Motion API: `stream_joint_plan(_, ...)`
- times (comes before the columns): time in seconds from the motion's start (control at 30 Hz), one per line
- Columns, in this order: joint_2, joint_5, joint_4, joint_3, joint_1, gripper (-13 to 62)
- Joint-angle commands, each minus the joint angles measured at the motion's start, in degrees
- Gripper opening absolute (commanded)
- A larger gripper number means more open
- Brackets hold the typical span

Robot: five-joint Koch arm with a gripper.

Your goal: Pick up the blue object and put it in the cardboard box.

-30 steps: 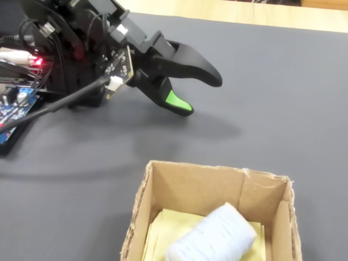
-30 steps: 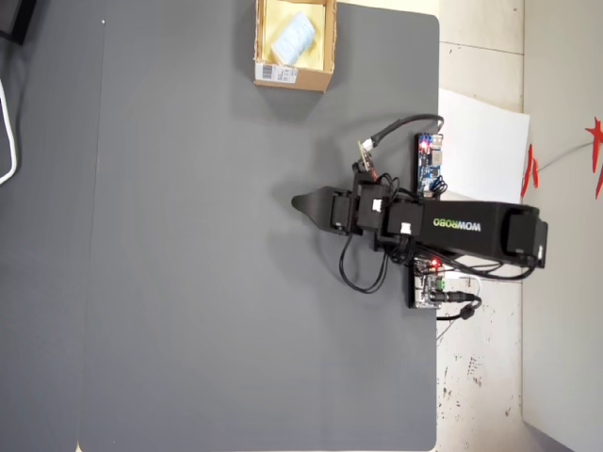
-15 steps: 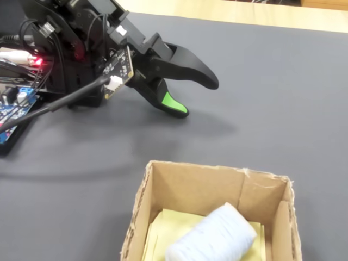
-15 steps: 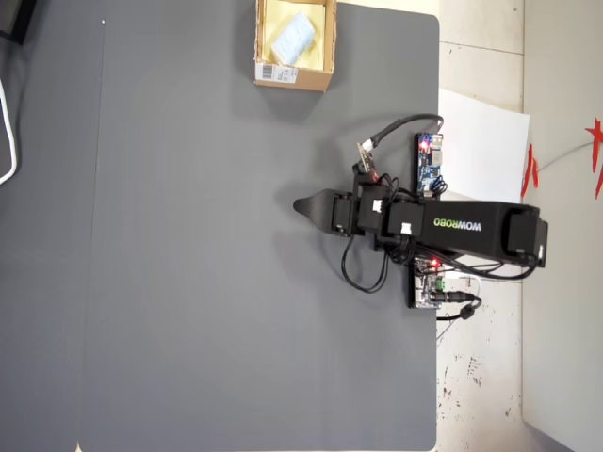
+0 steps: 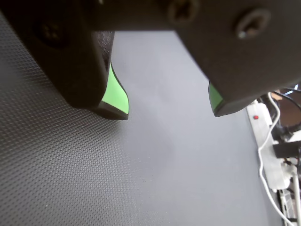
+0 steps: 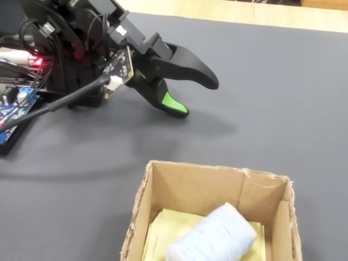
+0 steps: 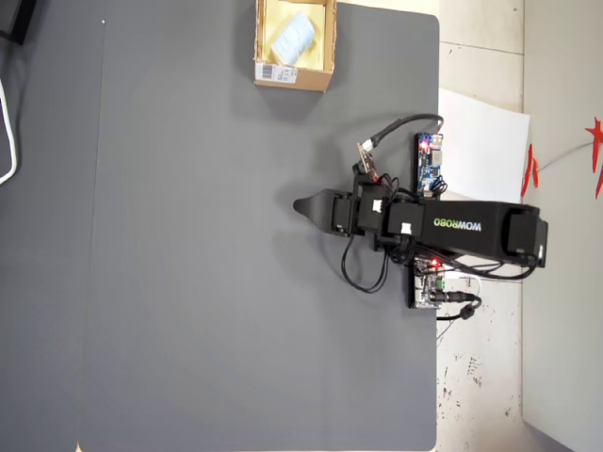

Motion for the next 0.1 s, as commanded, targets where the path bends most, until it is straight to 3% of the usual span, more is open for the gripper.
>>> stream_joint_plan(0.0,5.1,1.8,2.4,2.1,-0.3,34.0)
stream_joint_plan(0.07,5.1,1.8,2.4,2.1,-0.3,34.0)
